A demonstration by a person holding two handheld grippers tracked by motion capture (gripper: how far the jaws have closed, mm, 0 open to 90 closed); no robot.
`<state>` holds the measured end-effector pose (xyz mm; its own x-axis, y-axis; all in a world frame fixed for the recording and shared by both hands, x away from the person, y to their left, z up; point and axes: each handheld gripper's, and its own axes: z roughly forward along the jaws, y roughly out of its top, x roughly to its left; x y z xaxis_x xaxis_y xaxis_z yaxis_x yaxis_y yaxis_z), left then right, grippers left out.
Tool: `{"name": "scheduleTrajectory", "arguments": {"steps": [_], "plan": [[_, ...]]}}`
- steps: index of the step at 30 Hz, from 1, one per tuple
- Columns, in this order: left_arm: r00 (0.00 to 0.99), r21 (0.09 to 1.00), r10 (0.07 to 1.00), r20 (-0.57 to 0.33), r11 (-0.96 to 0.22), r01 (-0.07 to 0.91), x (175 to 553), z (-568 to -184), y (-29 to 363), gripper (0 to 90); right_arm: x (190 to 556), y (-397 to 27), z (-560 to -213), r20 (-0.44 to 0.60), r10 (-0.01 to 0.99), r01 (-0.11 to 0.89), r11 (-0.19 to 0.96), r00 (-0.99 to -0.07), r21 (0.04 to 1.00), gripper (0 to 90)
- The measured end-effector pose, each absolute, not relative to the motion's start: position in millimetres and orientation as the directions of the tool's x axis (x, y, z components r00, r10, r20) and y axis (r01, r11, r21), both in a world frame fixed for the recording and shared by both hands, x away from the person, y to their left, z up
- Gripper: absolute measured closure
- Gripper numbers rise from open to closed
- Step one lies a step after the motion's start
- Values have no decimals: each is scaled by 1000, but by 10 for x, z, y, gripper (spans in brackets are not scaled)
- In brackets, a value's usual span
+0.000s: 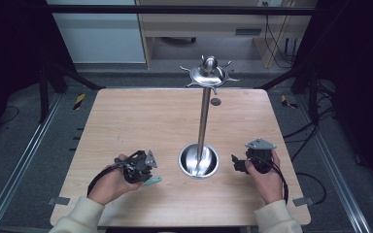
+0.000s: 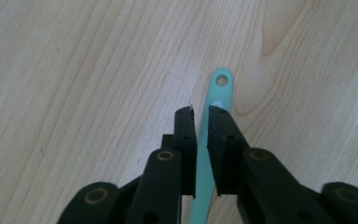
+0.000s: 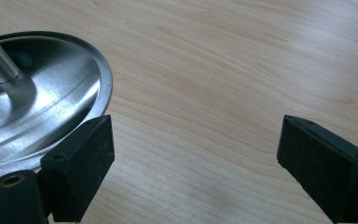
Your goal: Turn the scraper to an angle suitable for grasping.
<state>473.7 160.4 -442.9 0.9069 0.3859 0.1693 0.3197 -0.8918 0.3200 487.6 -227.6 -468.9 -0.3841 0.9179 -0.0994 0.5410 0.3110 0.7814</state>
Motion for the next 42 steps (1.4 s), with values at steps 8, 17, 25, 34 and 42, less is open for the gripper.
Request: {"name": "scheduleTrajectory", "arguments": {"steps": [8,17,25,34,42], "plan": [[919,270,363,153,-910,314,4753,-4455,1554,731,4879,-2277,-4689,-100,917,542,312,-385,780,112],[938,218,328,113,-929,299,4790,-4523,1533,686,4879,-2276,-4690,-101,917,543,314,-385,779,113],[944,196,318,91,-935,296,4818,-4574,1521,670,4879,-2280,-4686,-101,917,540,314,-387,781,113],[949,177,308,71,-940,292,4872,-4606,1490,667,4880,-2284,-4686,-102,916,538,315,-389,782,112],[950,171,307,51,-940,295,4917,-4598,1458,666,4880,-2286,-4685,-103,916,538,316,-388,782,112]]}}
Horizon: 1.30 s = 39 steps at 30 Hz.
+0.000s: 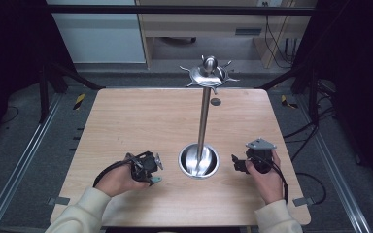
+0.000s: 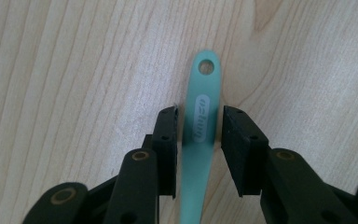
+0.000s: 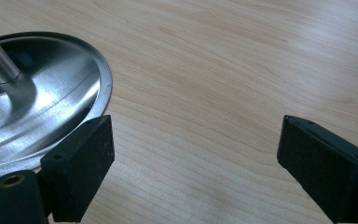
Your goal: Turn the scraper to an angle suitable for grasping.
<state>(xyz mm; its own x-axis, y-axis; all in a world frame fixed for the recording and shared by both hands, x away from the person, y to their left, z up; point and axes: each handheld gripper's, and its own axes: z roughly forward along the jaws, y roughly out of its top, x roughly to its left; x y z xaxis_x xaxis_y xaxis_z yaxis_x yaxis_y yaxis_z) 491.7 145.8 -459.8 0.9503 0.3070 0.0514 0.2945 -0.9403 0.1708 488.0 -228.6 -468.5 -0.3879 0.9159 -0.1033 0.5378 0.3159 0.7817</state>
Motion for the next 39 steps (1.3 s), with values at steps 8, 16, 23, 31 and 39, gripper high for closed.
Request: {"name": "scheduleTrajectory", "arguments": {"steps": [8,16,23,31,39], "plan": [[951,163,308,39,-941,298,4943,-4620,1444,666,4880,-2288,-4684,-101,916,538,314,-387,782,113],[952,160,306,21,-941,299,4972,-4618,1435,718,4877,-2290,-4682,-101,917,537,313,-386,783,113],[947,177,318,38,-935,307,4952,-4618,1440,737,4878,-2291,-4683,-103,917,538,313,-385,783,113],[928,256,372,40,-901,350,4937,-4472,1536,740,4879,-2288,-4684,-105,916,538,316,-386,781,113],[913,310,405,53,-876,370,4910,-4300,1618,741,4878,-2285,-4685,-105,915,537,317,-389,782,113]]}}
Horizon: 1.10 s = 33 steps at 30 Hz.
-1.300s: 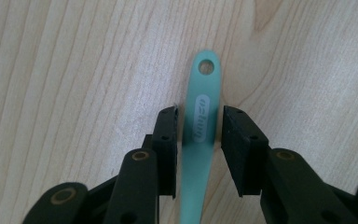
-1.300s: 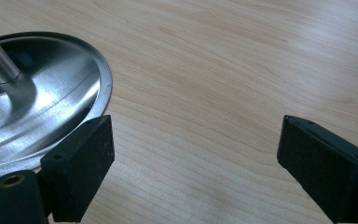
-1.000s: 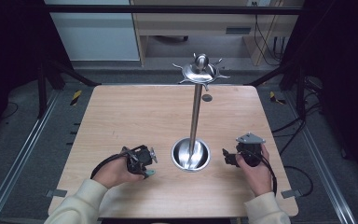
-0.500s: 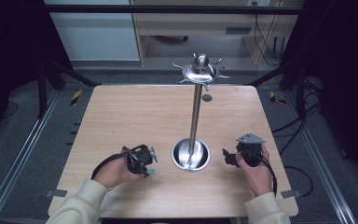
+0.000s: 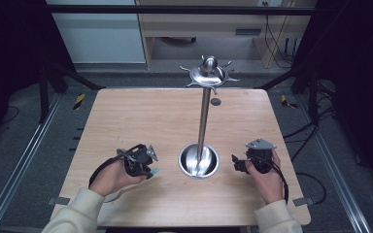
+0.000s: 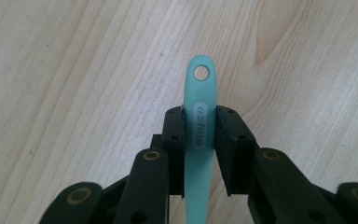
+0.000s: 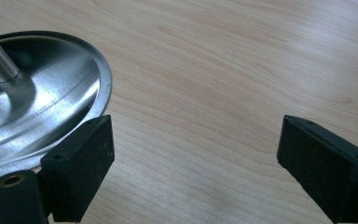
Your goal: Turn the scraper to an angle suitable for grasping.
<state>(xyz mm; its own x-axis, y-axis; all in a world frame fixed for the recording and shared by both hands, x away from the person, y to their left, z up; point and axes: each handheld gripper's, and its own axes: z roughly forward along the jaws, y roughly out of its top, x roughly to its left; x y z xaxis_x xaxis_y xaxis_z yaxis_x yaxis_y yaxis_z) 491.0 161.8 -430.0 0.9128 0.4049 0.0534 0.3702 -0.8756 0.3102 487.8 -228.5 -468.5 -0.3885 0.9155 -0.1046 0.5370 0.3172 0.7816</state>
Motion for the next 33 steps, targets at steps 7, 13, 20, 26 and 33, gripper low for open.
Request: {"name": "scheduleTrajectory", "arguments": {"steps": [7,13,20,26,33], "plan": [[905,348,420,70,-860,372,4886,-4130,1669,742,4881,-2287,-4687,-108,915,537,321,-389,781,113],[895,391,438,83,-841,375,4870,-3985,1741,743,4879,-2286,-4686,-106,916,539,318,-387,780,113],[880,446,466,92,-809,383,4834,-3823,1837,744,4881,-2285,-4687,-108,916,540,319,-387,779,113],[868,481,484,109,-790,380,4806,-3641,1900,743,4882,-2285,-4687,-108,915,537,321,-389,780,113],[855,530,505,121,-761,375,4788,-3505,1927,743,4880,-2281,-4688,-106,916,540,318,-387,779,113]]}}
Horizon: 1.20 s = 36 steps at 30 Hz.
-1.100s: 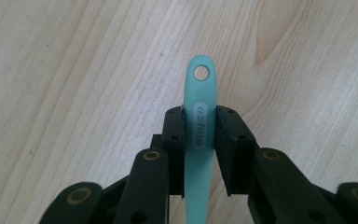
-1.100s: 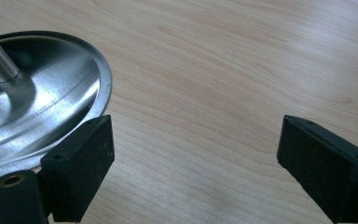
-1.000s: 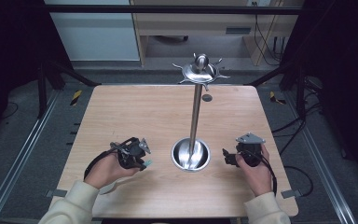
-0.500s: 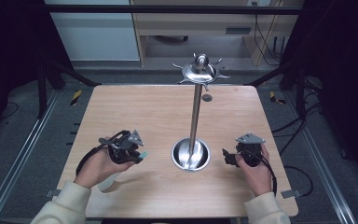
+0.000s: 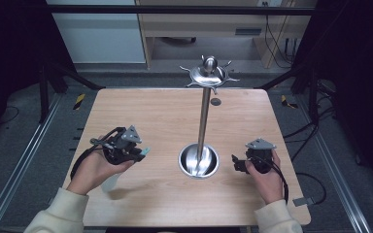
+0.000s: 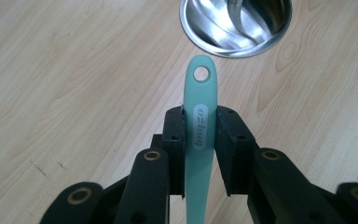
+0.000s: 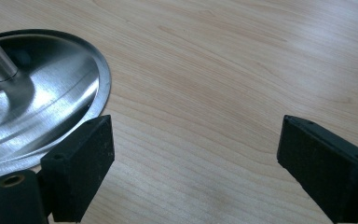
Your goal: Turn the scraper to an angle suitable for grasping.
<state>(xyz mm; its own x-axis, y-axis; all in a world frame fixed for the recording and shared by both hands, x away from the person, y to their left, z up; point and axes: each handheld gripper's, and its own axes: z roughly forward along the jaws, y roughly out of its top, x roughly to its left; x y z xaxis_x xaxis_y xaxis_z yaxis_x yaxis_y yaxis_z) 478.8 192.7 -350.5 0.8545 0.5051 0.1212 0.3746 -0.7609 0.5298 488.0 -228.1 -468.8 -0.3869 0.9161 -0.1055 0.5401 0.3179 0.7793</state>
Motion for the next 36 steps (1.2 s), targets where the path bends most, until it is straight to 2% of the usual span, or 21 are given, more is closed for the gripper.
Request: {"name": "scheduleTrajectory", "arguments": {"steps": [11,36], "plan": [[836,621,533,130,-701,351,4747,-3310,1874,744,4879,-2282,-4689,-111,916,541,322,-386,777,113],[835,702,529,151,-652,286,4686,-3002,1702,743,4883,-2284,-4692,-119,912,535,331,-392,777,114]]}}
